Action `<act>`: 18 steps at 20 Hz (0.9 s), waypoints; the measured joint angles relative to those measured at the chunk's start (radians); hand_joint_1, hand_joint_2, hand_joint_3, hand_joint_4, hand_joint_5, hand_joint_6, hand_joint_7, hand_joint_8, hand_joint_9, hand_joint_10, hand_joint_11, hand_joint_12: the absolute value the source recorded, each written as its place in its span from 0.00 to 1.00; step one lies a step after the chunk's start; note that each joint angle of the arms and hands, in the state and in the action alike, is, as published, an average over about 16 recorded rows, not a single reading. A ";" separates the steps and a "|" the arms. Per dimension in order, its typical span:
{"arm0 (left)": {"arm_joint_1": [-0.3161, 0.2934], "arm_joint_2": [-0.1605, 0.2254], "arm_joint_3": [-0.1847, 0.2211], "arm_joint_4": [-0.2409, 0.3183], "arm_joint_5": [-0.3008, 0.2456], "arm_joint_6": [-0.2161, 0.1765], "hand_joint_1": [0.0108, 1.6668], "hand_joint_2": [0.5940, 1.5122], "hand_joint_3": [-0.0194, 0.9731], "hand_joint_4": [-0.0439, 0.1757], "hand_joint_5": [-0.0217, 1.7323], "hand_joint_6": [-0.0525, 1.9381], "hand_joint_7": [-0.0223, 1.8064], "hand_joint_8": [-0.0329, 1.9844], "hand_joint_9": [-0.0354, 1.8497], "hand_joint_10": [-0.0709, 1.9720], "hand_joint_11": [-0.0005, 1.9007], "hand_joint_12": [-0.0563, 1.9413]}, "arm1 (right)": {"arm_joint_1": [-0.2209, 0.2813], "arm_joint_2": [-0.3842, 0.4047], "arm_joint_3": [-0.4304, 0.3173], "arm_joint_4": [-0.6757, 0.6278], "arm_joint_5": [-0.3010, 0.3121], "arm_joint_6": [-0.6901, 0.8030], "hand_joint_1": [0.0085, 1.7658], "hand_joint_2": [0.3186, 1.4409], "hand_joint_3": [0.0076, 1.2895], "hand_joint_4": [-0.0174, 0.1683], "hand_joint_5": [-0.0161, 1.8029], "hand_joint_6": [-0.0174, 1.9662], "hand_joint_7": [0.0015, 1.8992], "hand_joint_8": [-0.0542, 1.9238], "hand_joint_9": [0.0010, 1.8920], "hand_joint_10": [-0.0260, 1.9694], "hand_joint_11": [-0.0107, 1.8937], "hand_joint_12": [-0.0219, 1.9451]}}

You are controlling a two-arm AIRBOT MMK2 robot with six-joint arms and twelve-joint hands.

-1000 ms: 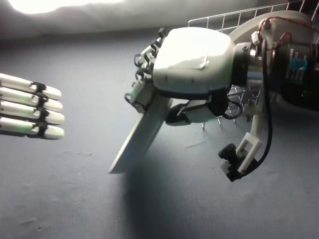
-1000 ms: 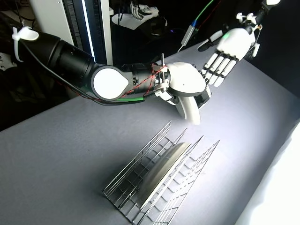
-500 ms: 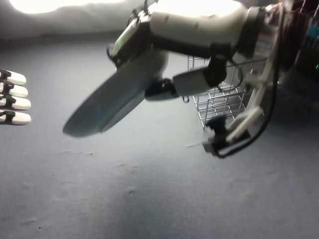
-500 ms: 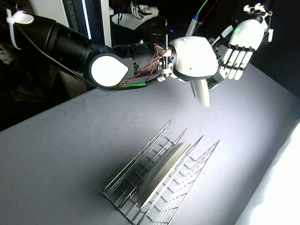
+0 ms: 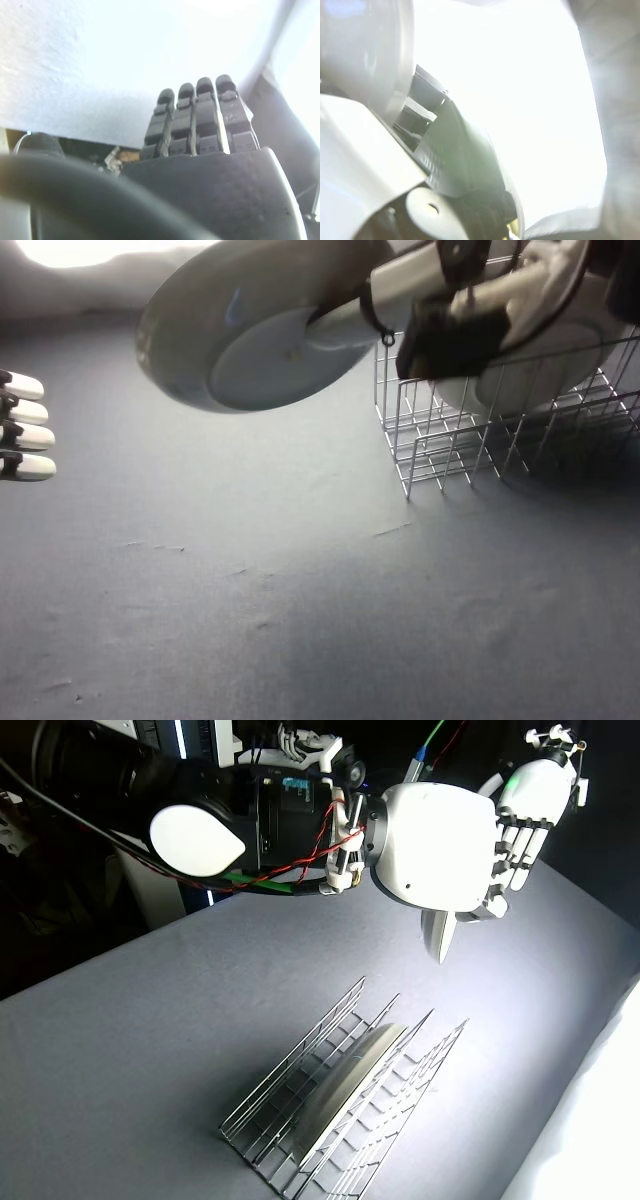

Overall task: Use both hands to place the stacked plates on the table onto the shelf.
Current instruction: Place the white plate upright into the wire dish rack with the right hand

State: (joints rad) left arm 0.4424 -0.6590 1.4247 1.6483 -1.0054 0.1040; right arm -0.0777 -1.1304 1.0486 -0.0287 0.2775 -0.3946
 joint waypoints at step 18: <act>0.009 0.024 -0.041 -0.068 -0.013 -0.016 0.00 0.45 0.03 0.22 0.02 0.03 0.02 0.02 0.03 0.04 0.01 0.03 | 0.135 0.117 -0.053 0.141 -0.278 0.013 0.77 0.59 0.00 0.08 0.54 0.48 0.57 0.42 0.49 0.54 0.36 0.58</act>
State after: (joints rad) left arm 0.4511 -0.6354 1.3842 1.5807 -1.0181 0.0884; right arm 0.0569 -1.0129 0.9959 0.1119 -0.0002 -0.3813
